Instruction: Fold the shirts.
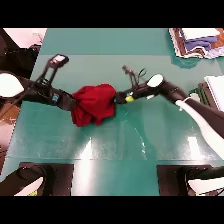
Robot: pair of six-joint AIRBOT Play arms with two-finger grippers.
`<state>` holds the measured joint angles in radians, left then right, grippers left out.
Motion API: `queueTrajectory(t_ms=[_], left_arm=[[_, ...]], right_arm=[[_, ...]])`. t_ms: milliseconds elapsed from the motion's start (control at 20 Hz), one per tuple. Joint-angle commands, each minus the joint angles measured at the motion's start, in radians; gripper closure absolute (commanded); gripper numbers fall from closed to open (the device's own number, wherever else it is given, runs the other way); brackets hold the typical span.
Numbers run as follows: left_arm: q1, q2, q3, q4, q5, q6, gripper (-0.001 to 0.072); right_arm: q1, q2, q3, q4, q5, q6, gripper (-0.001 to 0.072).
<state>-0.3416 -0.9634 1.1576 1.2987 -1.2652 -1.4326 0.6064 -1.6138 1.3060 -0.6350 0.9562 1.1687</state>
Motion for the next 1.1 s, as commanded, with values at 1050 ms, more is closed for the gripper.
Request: queueTrajectory(t_ms=[1050], left_arm=[[0.001, -0.244, -0.118, -0.088, 0.075, 0.209, 0.0679]], right_arm=[[0.051, 0.451, -0.222, -0.587, 0.117, 0.430, 0.0696]])
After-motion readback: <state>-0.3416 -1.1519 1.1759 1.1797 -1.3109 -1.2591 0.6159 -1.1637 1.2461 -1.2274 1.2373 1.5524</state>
